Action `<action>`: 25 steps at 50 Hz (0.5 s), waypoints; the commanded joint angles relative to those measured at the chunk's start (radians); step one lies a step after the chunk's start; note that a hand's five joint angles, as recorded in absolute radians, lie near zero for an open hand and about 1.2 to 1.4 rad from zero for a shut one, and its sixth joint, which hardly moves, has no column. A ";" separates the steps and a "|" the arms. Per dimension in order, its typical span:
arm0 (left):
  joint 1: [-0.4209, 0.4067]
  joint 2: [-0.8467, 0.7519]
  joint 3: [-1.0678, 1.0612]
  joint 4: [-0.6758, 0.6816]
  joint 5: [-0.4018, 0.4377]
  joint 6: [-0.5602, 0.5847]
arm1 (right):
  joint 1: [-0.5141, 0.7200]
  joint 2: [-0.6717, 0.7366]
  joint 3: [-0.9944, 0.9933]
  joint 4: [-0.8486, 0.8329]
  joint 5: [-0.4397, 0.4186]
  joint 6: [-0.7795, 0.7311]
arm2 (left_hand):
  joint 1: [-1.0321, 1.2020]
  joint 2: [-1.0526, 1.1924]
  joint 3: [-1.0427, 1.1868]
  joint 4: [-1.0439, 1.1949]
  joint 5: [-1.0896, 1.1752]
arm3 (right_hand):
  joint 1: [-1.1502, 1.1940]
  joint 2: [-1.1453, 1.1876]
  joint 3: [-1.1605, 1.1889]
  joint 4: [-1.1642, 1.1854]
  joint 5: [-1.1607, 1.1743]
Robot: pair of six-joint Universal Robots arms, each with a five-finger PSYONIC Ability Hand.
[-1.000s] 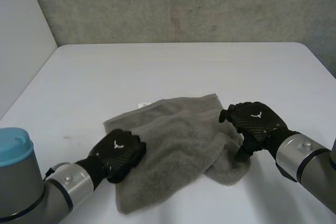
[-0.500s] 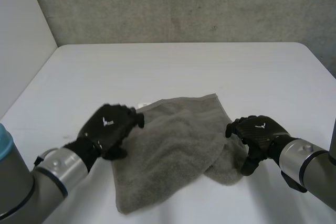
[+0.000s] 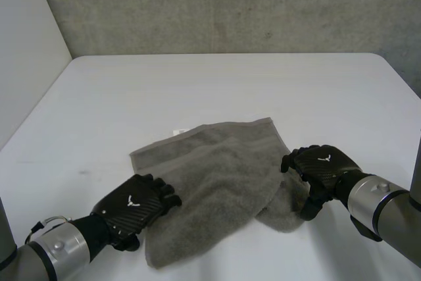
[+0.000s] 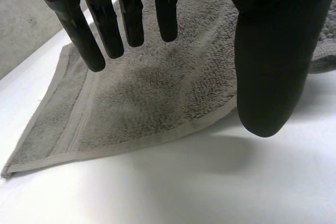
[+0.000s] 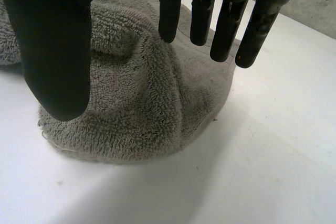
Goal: Fold the towel.
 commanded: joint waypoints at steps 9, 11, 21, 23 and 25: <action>-0.077 -0.085 0.018 0.018 -0.002 -0.011 | 0.002 0.002 0.004 -0.011 0.003 -0.002 | 0.189 0.188 0.187 0.187 0.186 | 0.080 0.031 0.038 0.050 0.052; -0.083 -0.087 0.023 0.029 -0.002 -0.013 | 0.002 0.002 0.004 -0.012 0.005 -0.002 | 0.283 0.282 0.282 0.281 0.280 | 0.083 0.034 0.041 0.053 0.055; -0.149 -0.061 0.142 0.139 -0.018 -0.271 | 0.002 0.002 0.004 -0.014 0.006 -0.002 | 1.008 1.007 1.006 1.006 1.005 | 0.083 0.034 0.041 0.053 0.055; -0.149 -0.043 0.164 0.144 -0.018 -0.334 | 0.002 0.002 0.004 -0.012 0.006 -0.002 | 1.008 1.007 1.006 1.006 1.005 | 0.086 0.037 0.044 0.056 0.058; -0.151 -0.023 0.176 0.151 -0.018 -0.392 | 0.002 0.002 0.004 -0.014 0.003 -0.002 | 1.008 1.007 1.006 1.006 1.005 | 0.089 0.040 0.047 0.059 0.061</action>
